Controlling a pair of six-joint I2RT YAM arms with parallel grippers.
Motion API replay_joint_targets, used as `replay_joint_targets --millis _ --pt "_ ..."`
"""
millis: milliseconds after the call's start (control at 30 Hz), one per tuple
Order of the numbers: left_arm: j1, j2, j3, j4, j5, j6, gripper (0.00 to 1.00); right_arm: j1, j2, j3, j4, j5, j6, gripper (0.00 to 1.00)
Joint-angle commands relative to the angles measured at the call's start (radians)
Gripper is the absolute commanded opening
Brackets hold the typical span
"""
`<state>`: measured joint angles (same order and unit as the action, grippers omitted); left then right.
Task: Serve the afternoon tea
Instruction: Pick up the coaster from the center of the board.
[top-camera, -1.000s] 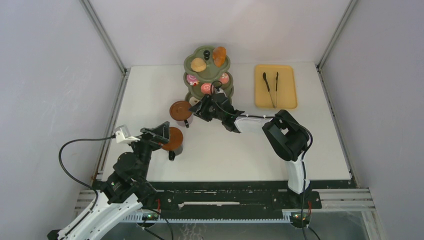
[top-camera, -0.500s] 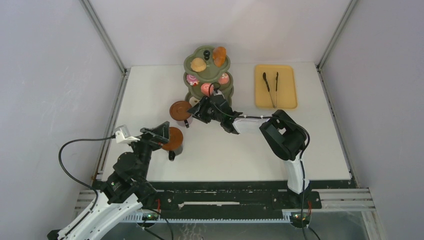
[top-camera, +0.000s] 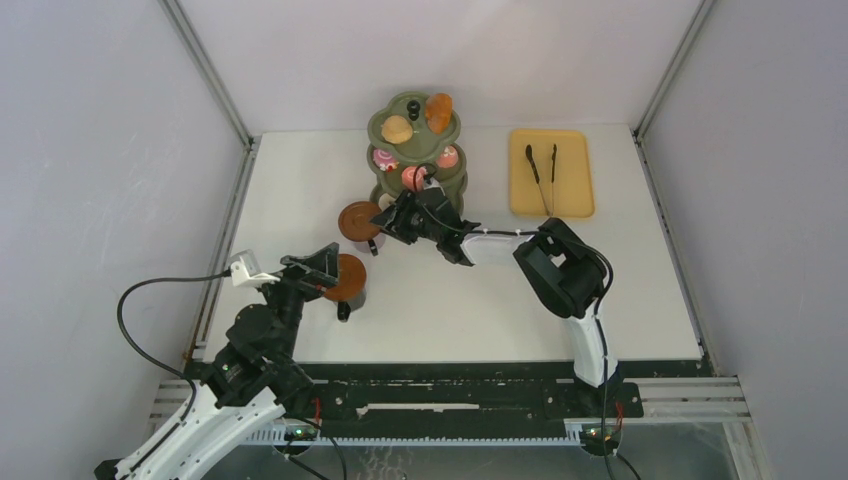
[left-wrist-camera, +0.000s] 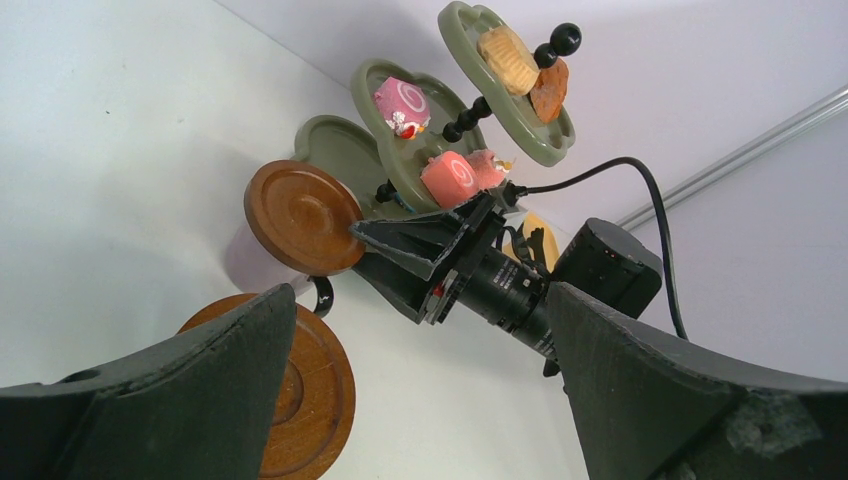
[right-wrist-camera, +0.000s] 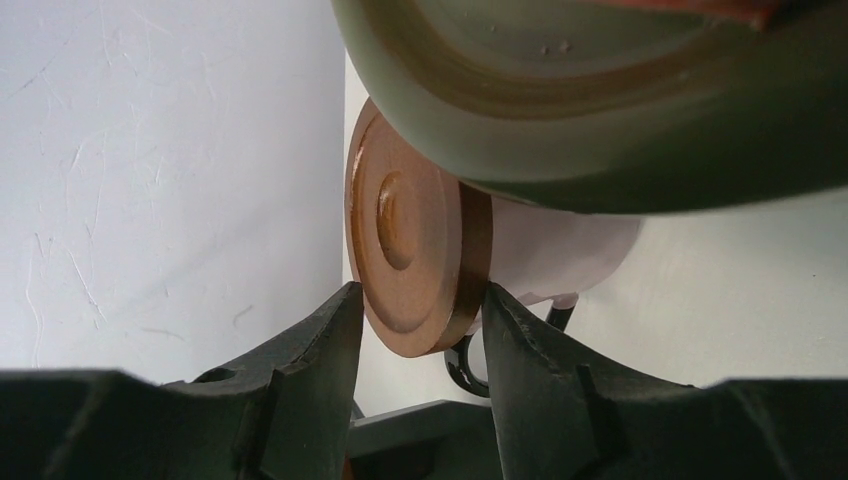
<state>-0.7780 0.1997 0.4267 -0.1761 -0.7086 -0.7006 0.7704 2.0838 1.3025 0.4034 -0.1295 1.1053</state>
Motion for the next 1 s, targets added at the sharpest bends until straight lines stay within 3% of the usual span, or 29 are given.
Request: replay_joint_targets --millis 0,333,600,967 --pt "0.005 -0.009 0.041 0.021 -0.015 -0.005 1.0 0.011 0.016 0.045 0.051 -0.009 0.011 0.54" --pt "0.005 -0.008 0.038 0.021 -0.022 -0.004 1.0 0.01 0.032 0.064 0.036 -0.018 0.007 0.44" --pt "0.005 -0.003 0.034 0.026 -0.022 -0.006 1.0 0.007 0.035 0.065 0.025 -0.031 0.006 0.24" --pt "0.005 0.005 0.034 0.035 -0.014 -0.013 1.0 0.008 0.007 0.037 0.022 -0.033 -0.001 0.09"
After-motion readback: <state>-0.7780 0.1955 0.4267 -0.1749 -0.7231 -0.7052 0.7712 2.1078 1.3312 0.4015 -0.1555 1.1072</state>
